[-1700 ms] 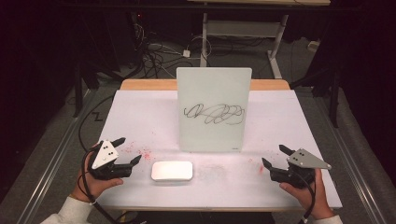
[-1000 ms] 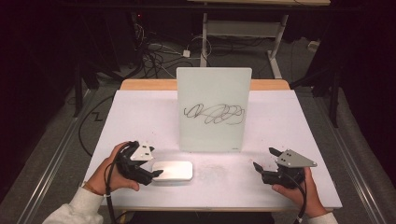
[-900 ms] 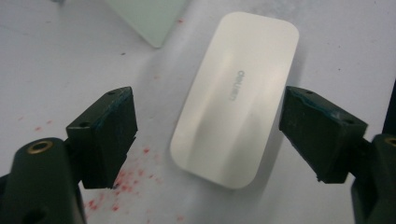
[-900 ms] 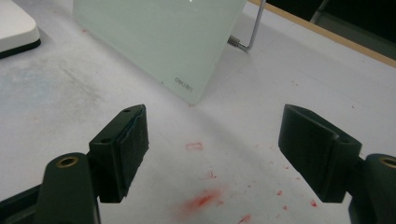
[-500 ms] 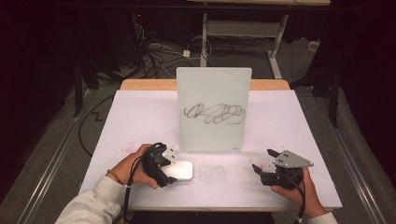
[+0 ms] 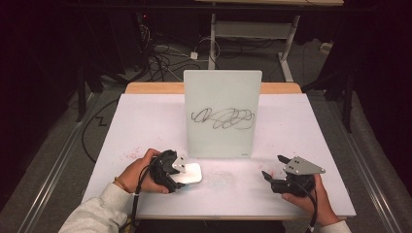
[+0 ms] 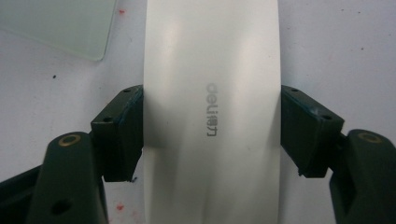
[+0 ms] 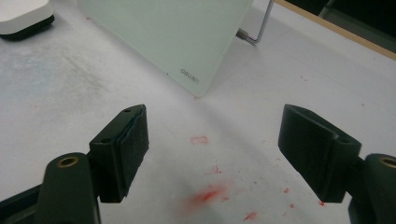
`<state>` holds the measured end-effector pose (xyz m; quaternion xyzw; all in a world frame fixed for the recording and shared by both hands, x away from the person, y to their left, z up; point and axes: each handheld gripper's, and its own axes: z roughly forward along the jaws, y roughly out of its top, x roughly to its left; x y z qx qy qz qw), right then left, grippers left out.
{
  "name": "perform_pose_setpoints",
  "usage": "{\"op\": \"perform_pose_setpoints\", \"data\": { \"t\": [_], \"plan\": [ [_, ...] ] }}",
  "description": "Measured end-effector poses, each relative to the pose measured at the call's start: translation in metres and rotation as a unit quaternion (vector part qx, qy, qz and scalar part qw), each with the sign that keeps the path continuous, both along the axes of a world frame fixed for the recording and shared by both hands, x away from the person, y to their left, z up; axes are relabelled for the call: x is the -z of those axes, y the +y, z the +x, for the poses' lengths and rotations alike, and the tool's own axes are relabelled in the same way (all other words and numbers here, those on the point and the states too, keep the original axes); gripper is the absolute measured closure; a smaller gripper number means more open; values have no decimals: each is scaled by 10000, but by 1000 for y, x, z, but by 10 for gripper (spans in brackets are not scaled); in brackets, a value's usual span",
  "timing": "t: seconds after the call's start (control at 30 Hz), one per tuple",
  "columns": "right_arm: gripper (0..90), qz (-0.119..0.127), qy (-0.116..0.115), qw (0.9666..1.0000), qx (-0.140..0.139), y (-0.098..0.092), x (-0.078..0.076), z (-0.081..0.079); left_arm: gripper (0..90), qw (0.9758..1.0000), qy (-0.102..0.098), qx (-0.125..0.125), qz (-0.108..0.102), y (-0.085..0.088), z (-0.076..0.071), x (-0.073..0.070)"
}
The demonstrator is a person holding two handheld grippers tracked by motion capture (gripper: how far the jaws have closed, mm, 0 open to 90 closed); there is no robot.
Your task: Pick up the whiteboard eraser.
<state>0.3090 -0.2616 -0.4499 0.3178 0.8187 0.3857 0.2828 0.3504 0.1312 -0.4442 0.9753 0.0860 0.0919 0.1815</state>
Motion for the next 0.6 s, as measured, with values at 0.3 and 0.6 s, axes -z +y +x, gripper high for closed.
{"op": "perform_pose_setpoints", "data": {
  "t": [0.3, 0.6],
  "plan": [
    [251, -3, -51, 10000, 23, -1, -1, 1, 291, 9965, -547, -265, -579, 12, -14, -12],
    [254, 23, -72, 10000, 66, 0, -1, 4, 291, 9881, -901, -516, -1134, 21, -17, -24]
  ]
}}
